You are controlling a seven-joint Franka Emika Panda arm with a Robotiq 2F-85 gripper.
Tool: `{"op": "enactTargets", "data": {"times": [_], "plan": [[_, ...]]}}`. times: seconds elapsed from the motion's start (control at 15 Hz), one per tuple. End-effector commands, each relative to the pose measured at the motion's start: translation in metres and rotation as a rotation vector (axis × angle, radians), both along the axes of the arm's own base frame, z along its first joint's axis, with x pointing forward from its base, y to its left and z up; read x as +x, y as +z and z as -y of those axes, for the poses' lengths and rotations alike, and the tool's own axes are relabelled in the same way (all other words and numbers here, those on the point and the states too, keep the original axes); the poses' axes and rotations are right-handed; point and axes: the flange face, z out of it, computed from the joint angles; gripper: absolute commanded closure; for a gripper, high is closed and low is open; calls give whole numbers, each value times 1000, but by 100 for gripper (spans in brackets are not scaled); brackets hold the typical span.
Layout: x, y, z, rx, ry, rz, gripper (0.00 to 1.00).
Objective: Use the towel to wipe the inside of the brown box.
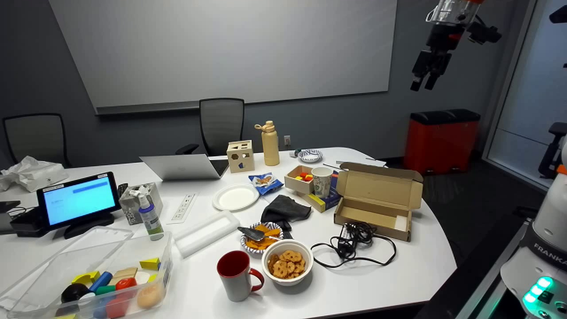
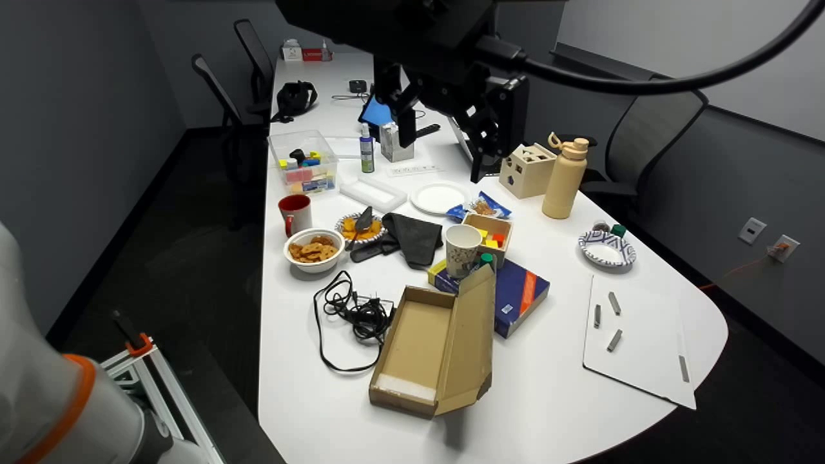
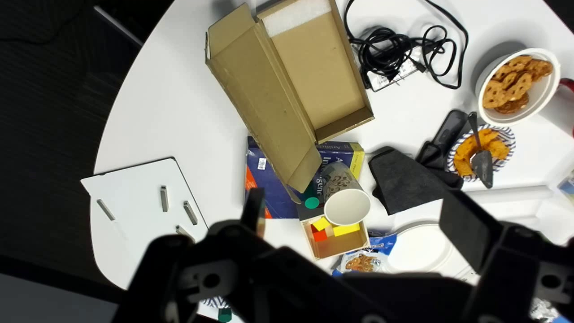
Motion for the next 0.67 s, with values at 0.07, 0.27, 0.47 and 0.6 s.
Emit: {"op": "enactTargets", "data": {"times": [0.07,0.27,0.47,0.6], "plan": [[0,0,0,1,0,-2,0],[12,-4,-7,0,39,17,0],[40,-29,-24,-7,75,-16,0],[28,-23,-11,2,36,-26,0]]}}
